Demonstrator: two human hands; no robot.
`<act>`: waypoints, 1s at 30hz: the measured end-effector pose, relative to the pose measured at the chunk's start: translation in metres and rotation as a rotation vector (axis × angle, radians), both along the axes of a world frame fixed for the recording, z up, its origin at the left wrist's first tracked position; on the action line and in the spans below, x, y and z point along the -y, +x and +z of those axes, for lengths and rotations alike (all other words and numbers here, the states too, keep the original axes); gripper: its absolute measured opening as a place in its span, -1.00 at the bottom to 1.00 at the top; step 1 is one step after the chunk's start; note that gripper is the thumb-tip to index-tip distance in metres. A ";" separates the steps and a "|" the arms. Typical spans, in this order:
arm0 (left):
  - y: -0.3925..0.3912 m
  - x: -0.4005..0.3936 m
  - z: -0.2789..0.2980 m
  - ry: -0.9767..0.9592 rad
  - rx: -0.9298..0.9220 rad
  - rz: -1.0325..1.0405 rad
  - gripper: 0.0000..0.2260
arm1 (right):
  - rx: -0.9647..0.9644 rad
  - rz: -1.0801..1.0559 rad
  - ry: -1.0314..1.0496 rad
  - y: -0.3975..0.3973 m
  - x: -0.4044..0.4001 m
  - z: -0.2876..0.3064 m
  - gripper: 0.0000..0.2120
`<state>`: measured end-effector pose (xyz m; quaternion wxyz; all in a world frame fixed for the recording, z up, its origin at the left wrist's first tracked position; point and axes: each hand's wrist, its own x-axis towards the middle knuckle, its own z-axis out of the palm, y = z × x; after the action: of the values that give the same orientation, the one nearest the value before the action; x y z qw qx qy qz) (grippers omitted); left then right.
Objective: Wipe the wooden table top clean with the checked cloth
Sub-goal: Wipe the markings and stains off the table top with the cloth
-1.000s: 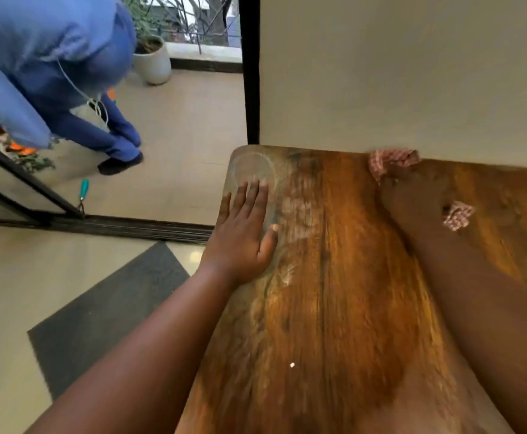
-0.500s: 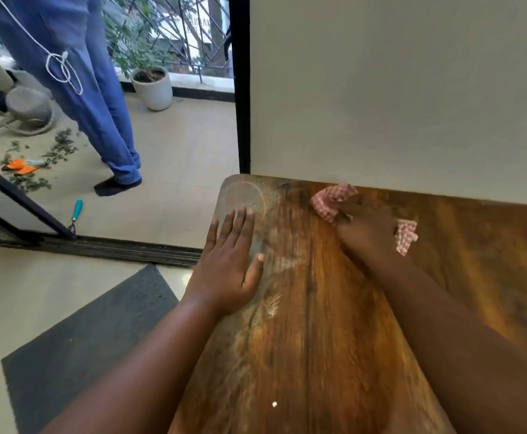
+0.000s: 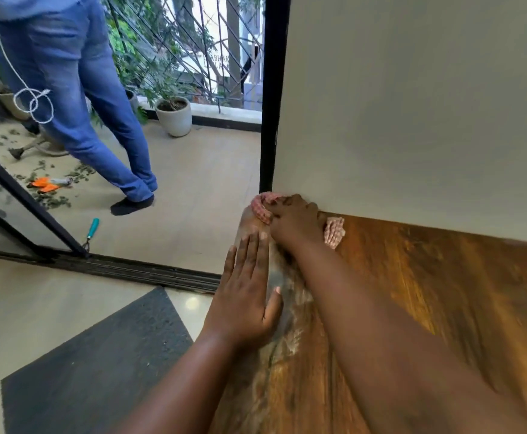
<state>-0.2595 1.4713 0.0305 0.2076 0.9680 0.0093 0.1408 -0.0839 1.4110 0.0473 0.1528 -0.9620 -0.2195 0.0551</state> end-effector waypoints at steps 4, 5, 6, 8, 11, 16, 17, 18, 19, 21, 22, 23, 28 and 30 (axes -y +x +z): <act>-0.003 0.000 0.004 -0.101 0.043 -0.003 -0.31 | -0.270 0.064 0.397 -0.043 -0.032 0.008 -0.65; -0.006 0.000 0.006 -0.193 0.062 0.009 -0.31 | -0.257 0.143 0.385 -0.055 -0.023 0.010 -0.67; -0.009 -0.003 0.007 -0.290 0.086 0.033 -0.32 | -0.209 0.241 0.312 -0.068 -0.008 0.008 -0.68; -0.019 -0.013 0.006 -0.376 0.127 0.105 -0.33 | -0.142 0.461 0.182 -0.092 0.035 0.002 -0.67; -0.042 -0.034 0.001 -0.361 0.081 0.215 -0.29 | -0.078 0.401 0.075 -0.078 0.095 0.003 -0.51; -0.074 -0.032 0.005 -0.411 -0.013 0.292 -0.29 | 0.021 -0.072 -0.024 -0.047 0.103 0.010 -0.52; -0.078 -0.028 0.006 -0.432 -0.032 0.297 -0.30 | -0.011 -0.052 -0.036 -0.069 0.093 0.007 -0.54; -0.084 -0.022 0.007 -0.460 -0.049 0.304 -0.32 | -0.061 0.002 -0.027 -0.098 0.088 0.004 -0.56; -0.089 -0.017 0.008 -0.482 -0.061 0.303 -0.32 | -0.094 0.103 -0.007 -0.132 0.087 0.006 -0.56; -0.103 -0.009 0.010 -0.491 -0.078 0.277 -0.33 | -0.116 0.349 -0.025 -0.187 0.111 0.007 -0.51; -0.110 -0.007 0.010 -0.479 -0.089 0.261 -0.34 | -0.094 0.400 -0.012 -0.198 0.132 0.007 -0.50; -0.119 -0.006 0.011 -0.460 -0.099 0.247 -0.34 | -0.061 0.385 0.019 -0.202 0.156 0.009 -0.52; -0.156 -0.009 0.007 -0.406 -0.182 0.228 -0.32 | -0.001 -0.265 -0.040 -0.220 0.253 -0.002 -0.46; -0.166 -0.007 0.006 -0.371 -0.225 0.203 -0.31 | 0.065 -0.358 -0.166 -0.255 0.230 -0.008 -0.41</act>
<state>-0.4257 1.4781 0.0365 0.3643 0.9170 0.1552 0.0478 -0.3393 1.1815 0.0390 0.0729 -0.9962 -0.0446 0.0141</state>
